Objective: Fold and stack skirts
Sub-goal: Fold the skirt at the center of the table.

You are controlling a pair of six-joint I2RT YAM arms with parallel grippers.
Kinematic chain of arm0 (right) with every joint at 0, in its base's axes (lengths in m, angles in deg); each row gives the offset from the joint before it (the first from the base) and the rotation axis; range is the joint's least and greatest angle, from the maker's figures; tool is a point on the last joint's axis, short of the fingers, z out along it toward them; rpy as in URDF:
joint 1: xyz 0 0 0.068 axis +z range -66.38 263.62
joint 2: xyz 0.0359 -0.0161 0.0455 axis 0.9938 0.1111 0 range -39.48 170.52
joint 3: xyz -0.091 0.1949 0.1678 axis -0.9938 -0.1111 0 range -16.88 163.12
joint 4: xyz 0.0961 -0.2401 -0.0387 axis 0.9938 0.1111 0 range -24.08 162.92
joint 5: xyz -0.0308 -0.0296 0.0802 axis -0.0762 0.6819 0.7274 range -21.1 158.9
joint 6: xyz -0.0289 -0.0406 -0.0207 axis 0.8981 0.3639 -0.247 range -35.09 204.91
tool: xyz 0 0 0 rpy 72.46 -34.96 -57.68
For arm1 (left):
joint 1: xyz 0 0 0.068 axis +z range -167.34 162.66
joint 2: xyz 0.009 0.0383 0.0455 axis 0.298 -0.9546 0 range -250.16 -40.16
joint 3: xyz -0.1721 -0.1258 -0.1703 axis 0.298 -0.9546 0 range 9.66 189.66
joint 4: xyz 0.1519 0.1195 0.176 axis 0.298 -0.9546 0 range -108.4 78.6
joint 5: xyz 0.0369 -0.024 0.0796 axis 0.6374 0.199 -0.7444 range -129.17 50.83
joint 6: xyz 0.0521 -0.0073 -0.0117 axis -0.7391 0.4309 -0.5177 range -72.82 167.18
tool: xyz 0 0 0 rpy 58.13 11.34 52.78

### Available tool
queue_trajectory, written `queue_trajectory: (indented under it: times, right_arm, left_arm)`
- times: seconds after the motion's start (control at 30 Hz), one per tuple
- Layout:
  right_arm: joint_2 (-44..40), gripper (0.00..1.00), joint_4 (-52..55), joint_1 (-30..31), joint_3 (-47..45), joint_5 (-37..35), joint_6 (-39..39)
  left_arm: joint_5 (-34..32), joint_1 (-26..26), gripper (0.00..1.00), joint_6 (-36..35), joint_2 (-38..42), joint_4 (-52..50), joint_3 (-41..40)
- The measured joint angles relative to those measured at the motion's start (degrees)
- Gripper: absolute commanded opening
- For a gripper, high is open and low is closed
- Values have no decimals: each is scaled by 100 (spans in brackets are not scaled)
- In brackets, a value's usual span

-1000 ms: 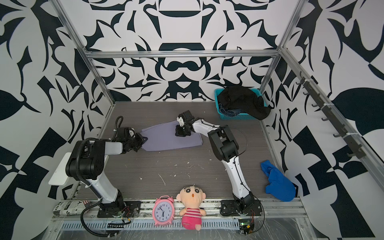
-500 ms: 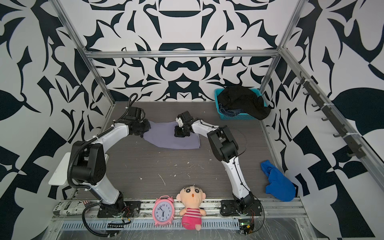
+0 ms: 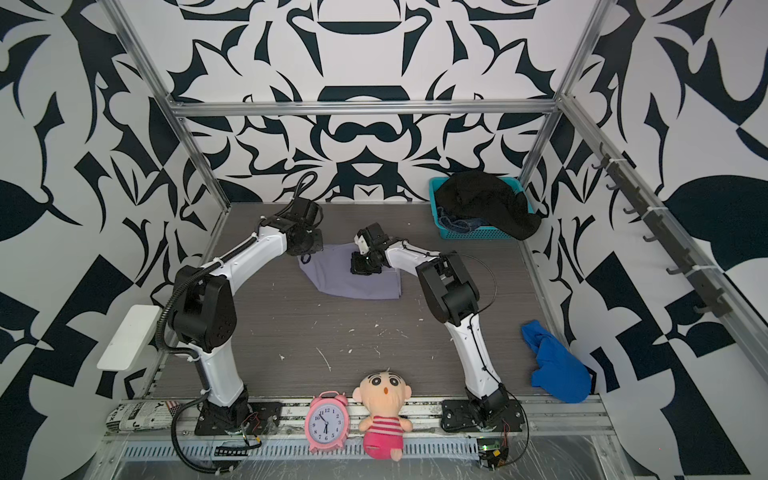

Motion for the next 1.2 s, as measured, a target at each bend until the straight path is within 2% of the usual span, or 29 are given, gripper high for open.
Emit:
queue_trajectory:
  times: [0.23, 0.4, 0.5, 0.6, 0.73, 0.77, 1.2]
  right_arm:
    - [-501, 13, -85, -146, -481, 258, -42]
    - [-1268, 18, -153, -466, -922, 461, -52]
    - [-1801, 20, -90, -728, -1224, 321, -39]
    - [-2081, 27, 116, -1016, -1394, 13, 20]
    - [-2009, 43, 223, -1351, -1655, -179, 149]
    - [-1961, 44, 267, -1419, -1749, -243, 181]
    - [-1482, 43, 256, -1379, -1961, -157, 238]
  left_arm:
    - [-199, -4, 0, -127, 0, -162, 11]
    - [-345, -9, 0, -195, 0, -243, 11]
    - [-374, -9, 0, -234, 0, -264, 26]
    - [-385, -46, 0, -256, 0, -293, 72]
    - [-455, -140, 0, -291, -48, -343, 251]
    - [-481, -179, 0, -302, -81, -350, 326]
    - [-719, -498, 0, -411, -358, -581, 835]
